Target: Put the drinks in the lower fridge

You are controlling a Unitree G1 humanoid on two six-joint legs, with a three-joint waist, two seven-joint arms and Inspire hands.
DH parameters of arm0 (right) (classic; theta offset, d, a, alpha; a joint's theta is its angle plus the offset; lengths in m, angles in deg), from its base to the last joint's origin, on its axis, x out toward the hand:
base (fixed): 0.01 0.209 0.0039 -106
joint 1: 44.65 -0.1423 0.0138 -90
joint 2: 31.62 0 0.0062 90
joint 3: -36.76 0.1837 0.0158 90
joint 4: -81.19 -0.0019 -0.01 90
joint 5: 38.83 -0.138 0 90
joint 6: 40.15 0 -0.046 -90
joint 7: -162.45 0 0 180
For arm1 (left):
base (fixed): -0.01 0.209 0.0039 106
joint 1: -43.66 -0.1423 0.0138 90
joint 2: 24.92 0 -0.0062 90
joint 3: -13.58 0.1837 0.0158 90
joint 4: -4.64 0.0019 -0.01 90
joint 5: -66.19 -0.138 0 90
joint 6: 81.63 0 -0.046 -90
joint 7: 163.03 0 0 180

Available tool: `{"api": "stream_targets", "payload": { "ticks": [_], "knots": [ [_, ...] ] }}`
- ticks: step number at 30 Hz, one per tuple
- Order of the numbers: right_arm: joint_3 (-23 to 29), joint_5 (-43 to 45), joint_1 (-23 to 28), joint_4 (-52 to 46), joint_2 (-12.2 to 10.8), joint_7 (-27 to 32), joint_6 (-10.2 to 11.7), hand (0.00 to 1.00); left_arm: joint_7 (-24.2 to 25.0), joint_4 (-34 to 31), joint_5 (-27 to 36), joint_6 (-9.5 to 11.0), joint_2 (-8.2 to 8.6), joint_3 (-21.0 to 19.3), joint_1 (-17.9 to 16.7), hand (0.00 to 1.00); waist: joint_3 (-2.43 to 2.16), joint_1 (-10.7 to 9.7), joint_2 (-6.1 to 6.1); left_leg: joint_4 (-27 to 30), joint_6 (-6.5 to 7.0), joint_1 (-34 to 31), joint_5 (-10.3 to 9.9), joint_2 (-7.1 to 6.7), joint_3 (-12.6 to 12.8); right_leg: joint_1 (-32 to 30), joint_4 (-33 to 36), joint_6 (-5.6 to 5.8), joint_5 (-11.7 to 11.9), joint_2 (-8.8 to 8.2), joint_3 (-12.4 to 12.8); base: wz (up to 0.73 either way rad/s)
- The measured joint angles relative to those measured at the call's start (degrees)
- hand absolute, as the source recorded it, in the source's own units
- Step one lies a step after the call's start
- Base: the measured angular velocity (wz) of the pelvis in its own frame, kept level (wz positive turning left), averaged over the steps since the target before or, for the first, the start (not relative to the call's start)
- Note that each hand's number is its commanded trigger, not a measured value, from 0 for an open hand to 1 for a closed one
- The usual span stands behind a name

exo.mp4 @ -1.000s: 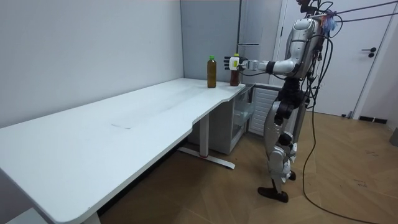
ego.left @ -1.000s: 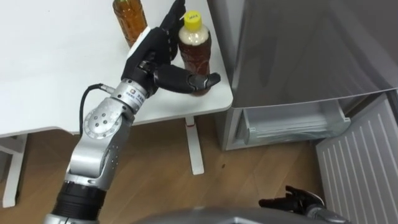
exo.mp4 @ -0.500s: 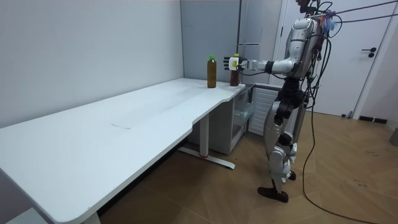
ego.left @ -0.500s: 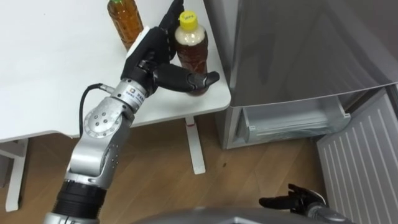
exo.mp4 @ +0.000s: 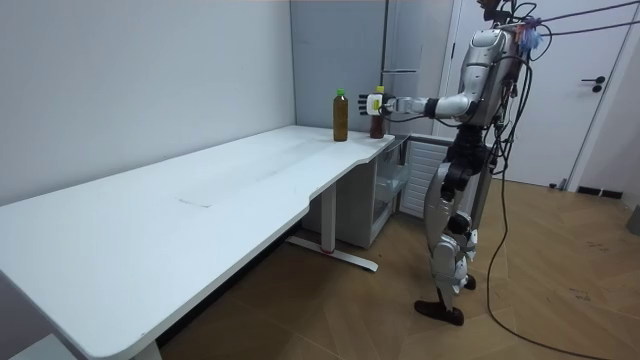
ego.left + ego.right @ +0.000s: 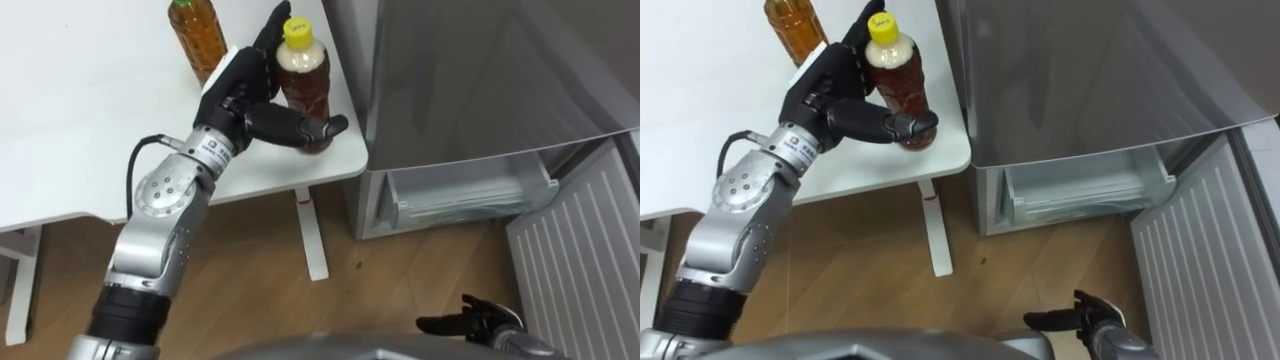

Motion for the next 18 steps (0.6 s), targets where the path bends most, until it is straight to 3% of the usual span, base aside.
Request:
{"api": "stream_targets", "payload": {
  "ticks": [1,9,18],
  "knots": [
    [0.10,-0.05,0.00,0.01,0.00,0.01,-0.09,0.00,-0.04,0.00,0.01,0.00,0.00,-0.02,0.03,1.00,0.00,-0.02,0.00,0.00,0.00,0.01,0.00,0.00,0.00,0.01,0.00,0.00,0.00,0.00,0.02,0.00],
    [0.16,-0.17,0.19,-0.19,0.00,-0.01,-0.42,0.00,-1.81,1.58,0.02,-0.71,0.00,-0.08,0.19,1.00,-0.18,-1.37,0.35,0.10,0.00,0.17,0.00,0.01,0.10,0.10,0.12,0.00,0.00,0.00,0.30,0.00],
    [0.31,-0.16,0.49,-1.29,0.02,-0.65,-0.41,0.00,-1.70,2.47,-0.01,-1.23,0.02,-0.26,0.61,1.00,-0.04,-1.56,0.51,0.09,0.00,0.30,0.00,0.07,0.40,-0.09,0.47,0.00,0.00,0.01,0.77,0.00]
  ]
}}
